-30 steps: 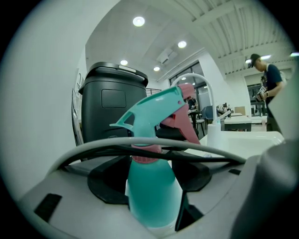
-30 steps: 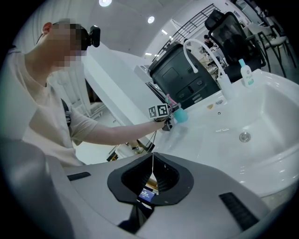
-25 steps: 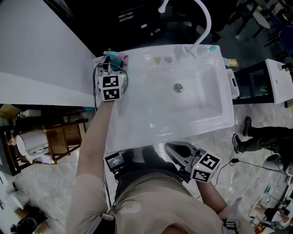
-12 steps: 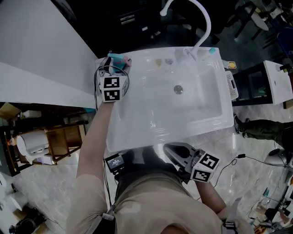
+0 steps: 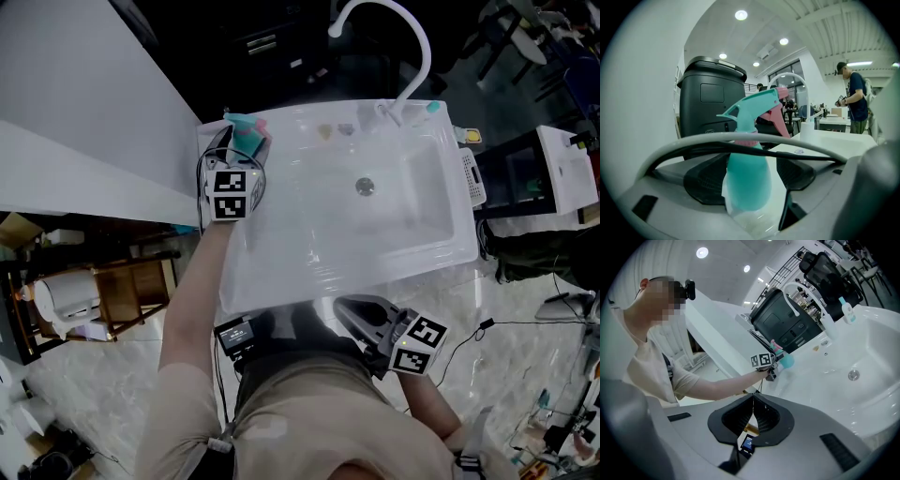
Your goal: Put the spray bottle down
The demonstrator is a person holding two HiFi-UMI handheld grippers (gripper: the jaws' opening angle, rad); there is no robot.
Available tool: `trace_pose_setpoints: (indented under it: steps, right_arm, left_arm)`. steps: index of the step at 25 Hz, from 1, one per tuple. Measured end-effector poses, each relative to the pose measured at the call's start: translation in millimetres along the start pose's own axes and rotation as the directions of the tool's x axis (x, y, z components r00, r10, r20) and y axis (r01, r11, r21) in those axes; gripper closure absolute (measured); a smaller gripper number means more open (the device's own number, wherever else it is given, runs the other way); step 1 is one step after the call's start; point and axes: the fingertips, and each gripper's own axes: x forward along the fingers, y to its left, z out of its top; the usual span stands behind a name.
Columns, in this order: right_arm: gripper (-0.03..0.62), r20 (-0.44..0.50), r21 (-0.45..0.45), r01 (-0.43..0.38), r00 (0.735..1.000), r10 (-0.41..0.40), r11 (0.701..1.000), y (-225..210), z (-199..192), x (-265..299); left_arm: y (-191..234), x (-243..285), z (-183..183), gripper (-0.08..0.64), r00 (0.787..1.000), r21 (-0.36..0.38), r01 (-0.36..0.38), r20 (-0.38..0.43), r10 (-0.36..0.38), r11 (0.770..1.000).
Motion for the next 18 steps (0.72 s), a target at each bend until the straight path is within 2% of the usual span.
trace_pose_setpoints:
  steps: [10,18]
  right_arm:
    - [0.572,-0.004,0.013,0.009,1.000,-0.009,1.000,-2,-4,2]
    - [0.572,0.002,0.025,0.015,1.000,-0.015,1.000,-7,-5,3]
  left_arm:
    - [7,3,-40,0.241,0.993,-0.004,-0.014,-0.118,0.014,1.000]
    - [10,12,-41,0.241,0.992,-0.025,-0.035,-0.126,0.031,0.999]
